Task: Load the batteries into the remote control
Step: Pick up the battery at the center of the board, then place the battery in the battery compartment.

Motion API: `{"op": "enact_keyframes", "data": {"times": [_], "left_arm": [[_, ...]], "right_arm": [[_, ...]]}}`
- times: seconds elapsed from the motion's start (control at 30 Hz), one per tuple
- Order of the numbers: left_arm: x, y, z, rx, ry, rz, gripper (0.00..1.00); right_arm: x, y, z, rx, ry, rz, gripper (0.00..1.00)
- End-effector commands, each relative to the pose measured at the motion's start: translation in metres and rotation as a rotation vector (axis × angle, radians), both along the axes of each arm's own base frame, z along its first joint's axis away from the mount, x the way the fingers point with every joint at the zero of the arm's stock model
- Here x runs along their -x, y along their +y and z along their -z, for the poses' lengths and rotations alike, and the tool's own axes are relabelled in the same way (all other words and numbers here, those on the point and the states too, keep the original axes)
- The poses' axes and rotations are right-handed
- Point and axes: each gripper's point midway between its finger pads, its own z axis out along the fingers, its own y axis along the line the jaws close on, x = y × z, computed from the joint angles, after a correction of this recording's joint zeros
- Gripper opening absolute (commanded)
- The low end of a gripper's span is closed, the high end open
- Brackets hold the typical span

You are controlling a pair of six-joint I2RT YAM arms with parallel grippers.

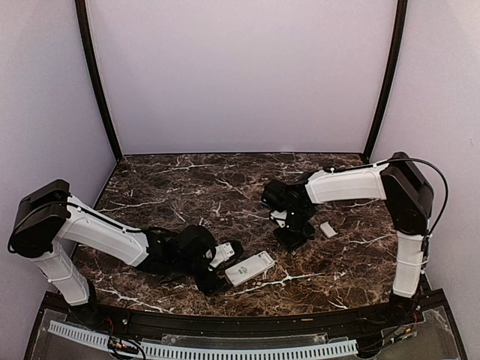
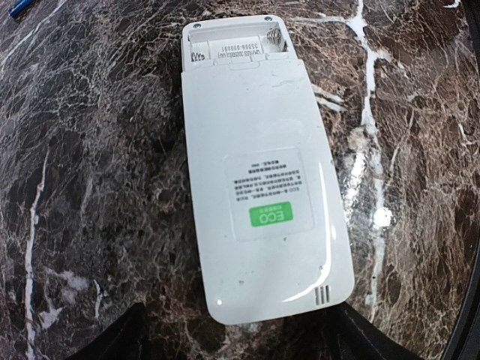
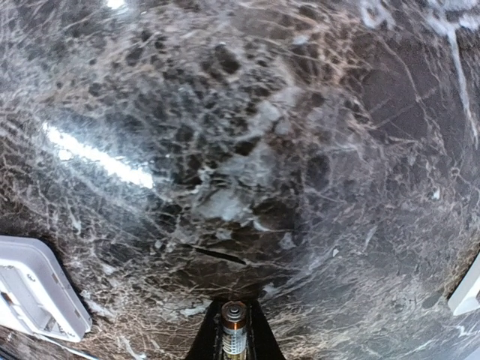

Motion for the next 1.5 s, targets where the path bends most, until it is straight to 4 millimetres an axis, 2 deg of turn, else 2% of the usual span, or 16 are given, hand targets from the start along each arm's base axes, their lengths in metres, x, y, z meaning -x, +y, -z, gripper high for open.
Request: {"op": "enact_keyframes", "data": {"times": [0.0, 0.13, 0.27, 0.5, 0.6, 0.63, 0.73, 0.77, 0.8, 0.83, 0.87, 0.9, 1.0, 1.03, 1.23, 1.47], "left_arm": [[0.011, 0.018, 0.01, -0.053, 0.051, -0.003, 0.81], [0.01, 0.019, 0.006, -0.049, 0.043, -0.007, 0.81], [0.009, 0.021, 0.004, -0.047, 0.053, -0.039, 0.81], [0.008, 0.022, -0.001, -0.014, 0.051, -0.077, 0.82], [0.007, 0.012, -0.009, 0.068, 0.022, -0.069, 0.87], [0.01, 0.016, -0.004, 0.072, 0.022, -0.068, 0.88], [0.01, 0.006, -0.012, 0.176, -0.016, -0.06, 0.89], [0.013, 0.009, -0.007, 0.176, -0.026, -0.052, 0.89], [0.011, 0.004, -0.014, 0.222, -0.054, -0.046, 0.89], [0.012, 0.007, -0.01, 0.216, -0.073, -0.046, 0.89], [0.009, 0.003, -0.017, 0.252, -0.102, -0.048, 0.89], [0.008, 0.004, -0.014, 0.249, -0.12, -0.049, 0.89], [0.006, -0.009, -0.021, 0.289, -0.162, -0.027, 0.89], [0.005, -0.01, -0.015, 0.272, -0.166, -0.026, 0.89], [0.008, -0.02, -0.016, 0.335, -0.171, -0.028, 0.9], [-0.002, -0.02, 0.003, 0.228, -0.177, -0.054, 0.88]], "right_arm": [[0.007, -0.019, 0.029, 0.083, 0.047, 0.0, 0.03], [0.007, -0.019, 0.026, 0.077, 0.042, -0.008, 0.0], [0.004, -0.015, 0.015, 0.037, 0.008, -0.012, 0.0], [-0.006, 0.009, -0.036, -0.165, -0.112, -0.013, 0.0], [-0.009, 0.019, -0.058, -0.266, -0.185, -0.013, 0.0], [-0.011, 0.023, -0.065, -0.302, -0.215, -0.014, 0.0], [-0.012, 0.031, -0.08, -0.408, -0.277, -0.008, 0.0], [-0.011, 0.035, -0.081, -0.439, -0.279, -0.009, 0.0], [-0.01, 0.037, -0.081, -0.464, -0.283, -0.006, 0.0], [-0.01, 0.039, -0.081, -0.481, -0.288, -0.004, 0.0], [-0.009, 0.041, -0.081, -0.499, -0.296, -0.002, 0.0], [-0.01, 0.044, -0.081, -0.519, -0.309, -0.002, 0.0], [-0.007, 0.047, -0.08, -0.554, -0.33, 0.002, 0.0], [-0.006, 0.048, -0.081, -0.562, -0.334, 0.006, 0.0], [0.005, 0.055, -0.103, -0.624, -0.388, 0.01, 0.0], [0.015, 0.061, -0.108, -0.665, -0.381, 0.023, 0.0]]}}
